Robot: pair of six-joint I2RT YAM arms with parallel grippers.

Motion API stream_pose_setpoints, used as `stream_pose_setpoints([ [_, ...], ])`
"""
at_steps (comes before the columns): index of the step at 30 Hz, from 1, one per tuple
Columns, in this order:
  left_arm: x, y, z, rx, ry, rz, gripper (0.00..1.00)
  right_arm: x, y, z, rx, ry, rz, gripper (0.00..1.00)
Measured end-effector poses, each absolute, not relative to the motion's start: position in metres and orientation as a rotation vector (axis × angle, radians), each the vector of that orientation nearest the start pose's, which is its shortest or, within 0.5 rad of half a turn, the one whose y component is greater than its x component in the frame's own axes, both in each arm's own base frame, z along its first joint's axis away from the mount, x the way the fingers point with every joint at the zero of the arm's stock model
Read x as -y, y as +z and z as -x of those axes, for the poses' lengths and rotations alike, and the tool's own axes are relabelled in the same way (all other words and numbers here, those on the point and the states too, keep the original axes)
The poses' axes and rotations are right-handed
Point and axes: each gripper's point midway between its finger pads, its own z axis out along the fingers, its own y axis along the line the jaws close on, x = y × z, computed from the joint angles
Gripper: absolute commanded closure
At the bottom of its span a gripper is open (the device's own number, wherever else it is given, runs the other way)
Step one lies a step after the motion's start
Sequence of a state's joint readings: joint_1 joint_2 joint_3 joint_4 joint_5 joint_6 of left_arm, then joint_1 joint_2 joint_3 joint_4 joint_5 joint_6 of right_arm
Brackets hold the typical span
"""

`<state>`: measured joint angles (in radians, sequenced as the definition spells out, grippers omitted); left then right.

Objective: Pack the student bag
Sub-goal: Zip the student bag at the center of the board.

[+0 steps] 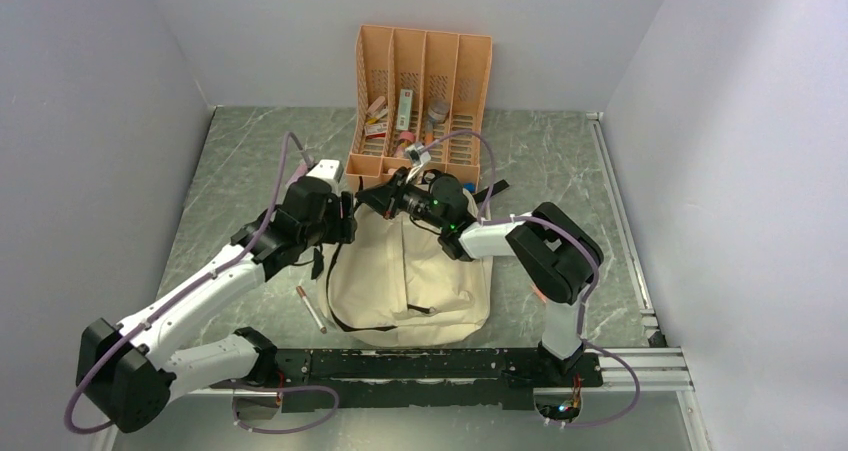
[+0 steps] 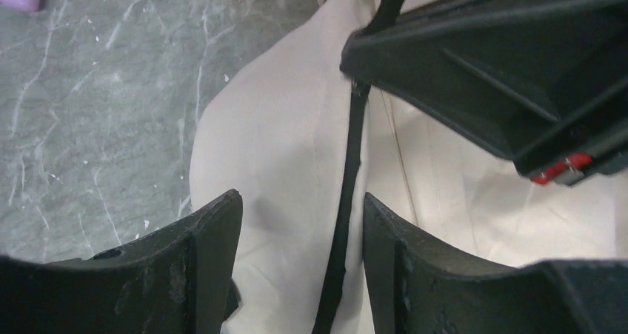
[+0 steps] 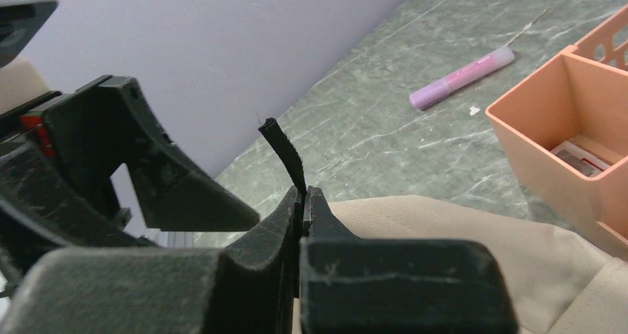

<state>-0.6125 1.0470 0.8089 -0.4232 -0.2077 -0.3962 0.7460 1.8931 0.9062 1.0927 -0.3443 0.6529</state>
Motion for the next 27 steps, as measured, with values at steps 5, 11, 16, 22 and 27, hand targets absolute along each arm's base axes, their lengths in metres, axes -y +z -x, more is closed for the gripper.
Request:
stream_pose_setpoints([
  [5, 0.167, 0.159, -0.282, -2.237, -0.284, -0.127, 0.58, -0.416, 0.19, -0.321, -1.582, 1.394, 0.403, 1.0],
  [11, 0.17, 0.154, -0.286, -2.247, -0.273, -0.139, 0.95, -0.416, 0.186, -0.319, -1.597, 1.399, 0.412, 1.0],
  [16, 0.17, 0.159, -0.286, -2.232, -0.28, -0.133, 0.95, -0.411, 0.186, -0.323, -1.59, 1.324, 0.412, 1.0],
  [22, 0.164, 0.171, -0.282, -2.201, -0.283, -0.118, 0.95, -0.402, 0.18, -0.342, -1.598, 1.194, 0.379, 1.0],
  [27, 0.16, 0.175, -0.278, -2.196, -0.279, -0.113, 0.95, -0.398, 0.176, -0.353, -1.621, 1.121, 0.367, 1.0],
])
